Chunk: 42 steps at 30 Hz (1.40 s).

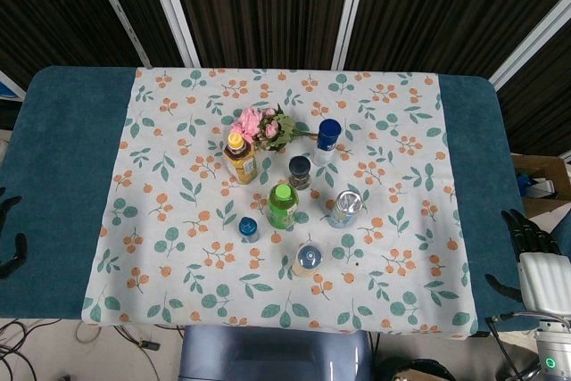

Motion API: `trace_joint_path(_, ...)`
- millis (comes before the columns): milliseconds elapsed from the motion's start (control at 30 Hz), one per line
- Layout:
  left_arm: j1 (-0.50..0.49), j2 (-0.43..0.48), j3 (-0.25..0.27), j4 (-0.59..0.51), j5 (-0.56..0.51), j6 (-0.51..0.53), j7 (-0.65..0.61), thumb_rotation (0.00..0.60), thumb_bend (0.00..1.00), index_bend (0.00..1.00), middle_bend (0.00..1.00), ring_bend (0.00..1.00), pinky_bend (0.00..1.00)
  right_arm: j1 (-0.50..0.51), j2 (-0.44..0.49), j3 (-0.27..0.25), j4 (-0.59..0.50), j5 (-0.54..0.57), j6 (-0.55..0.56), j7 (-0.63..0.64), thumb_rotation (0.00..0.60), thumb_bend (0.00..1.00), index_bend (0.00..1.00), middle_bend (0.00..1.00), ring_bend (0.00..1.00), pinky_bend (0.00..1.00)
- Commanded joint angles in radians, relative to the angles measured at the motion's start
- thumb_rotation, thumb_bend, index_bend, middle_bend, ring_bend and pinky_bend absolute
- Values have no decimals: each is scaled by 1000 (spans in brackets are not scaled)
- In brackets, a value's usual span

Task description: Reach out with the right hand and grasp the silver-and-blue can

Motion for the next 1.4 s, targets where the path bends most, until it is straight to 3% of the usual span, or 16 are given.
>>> trace_joint_path(33,-1,0,-1,0,-2,-1,1,600,528,167,55,42,0,1,-3,1,-1,1,-1,-7,600,156,34,96,140,212)
trace_joint_path(467,1,1,-2,2,1,3,-3,600,528,167,54,42,0,5,-9,5,1,5,-7,1,600,156,35,96,140,212)
trace_joint_path(733,5,-2,2,-2,9,13,3,600,528,167,54,42,0,17,-17,2,12,0,-34,116,600,129,9,92,124,212)
trace_joint_path(900,10,0,3,-9,9,18,-3,600,528,167,55,42,0,51,-21,-1,15,-11,-105,350,600,103,8,82,93,196)
trace_joint_path(1167,11,3,5,-9,12,15,-6,600,528,167,54,42,0,201,21,65,-17,49,-373,887,600,75,11,75,90,186)
trace_joint_path(1400,9,6,2,-13,0,6,-4,600,528,167,54,42,0,288,-49,116,41,114,-484,1004,600,44,12,71,90,177)
